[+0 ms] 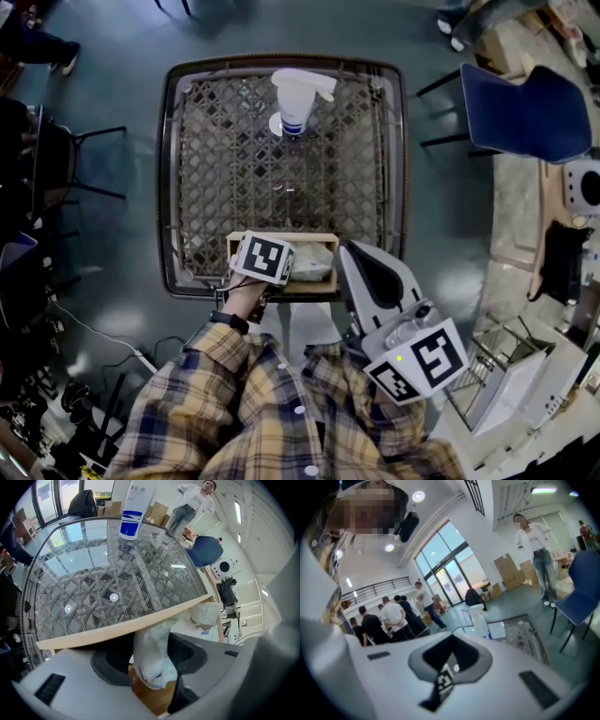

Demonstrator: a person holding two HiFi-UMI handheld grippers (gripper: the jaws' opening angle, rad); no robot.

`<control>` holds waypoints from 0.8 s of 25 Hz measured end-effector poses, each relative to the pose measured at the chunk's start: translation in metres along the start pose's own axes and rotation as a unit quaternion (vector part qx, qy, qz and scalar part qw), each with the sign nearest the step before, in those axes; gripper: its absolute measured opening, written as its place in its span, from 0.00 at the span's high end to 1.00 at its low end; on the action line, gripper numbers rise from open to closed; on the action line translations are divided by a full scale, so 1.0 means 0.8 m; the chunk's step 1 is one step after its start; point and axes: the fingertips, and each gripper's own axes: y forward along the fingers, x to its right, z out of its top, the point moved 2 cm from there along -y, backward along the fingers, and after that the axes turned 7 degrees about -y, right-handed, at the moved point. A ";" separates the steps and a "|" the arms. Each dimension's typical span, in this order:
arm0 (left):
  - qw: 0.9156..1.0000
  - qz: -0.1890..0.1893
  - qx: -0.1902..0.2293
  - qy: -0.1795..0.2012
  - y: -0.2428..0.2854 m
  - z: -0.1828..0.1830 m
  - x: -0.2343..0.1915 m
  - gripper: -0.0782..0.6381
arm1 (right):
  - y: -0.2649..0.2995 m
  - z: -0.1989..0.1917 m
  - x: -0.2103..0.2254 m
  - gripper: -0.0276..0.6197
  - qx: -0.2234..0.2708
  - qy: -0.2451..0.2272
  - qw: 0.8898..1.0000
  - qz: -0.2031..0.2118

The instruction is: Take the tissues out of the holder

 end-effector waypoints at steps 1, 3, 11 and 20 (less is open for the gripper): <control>1.000 0.002 0.002 -0.002 0.000 0.001 -0.001 0.58 | 0.000 0.000 0.000 0.94 0.000 0.001 1.000 0.000; 1.000 0.000 -0.001 -0.008 0.001 -0.001 -0.002 0.63 | -0.001 0.000 0.001 0.94 -0.001 0.002 1.000 0.000; 1.000 -0.008 -0.016 -0.025 -0.005 -0.009 -0.006 0.79 | -0.003 -0.002 -0.001 0.94 0.001 0.004 1.000 0.003; 1.000 -0.016 0.006 -0.014 -0.025 0.006 -0.010 0.83 | -0.011 0.002 -0.001 0.94 0.006 -0.001 1.000 0.003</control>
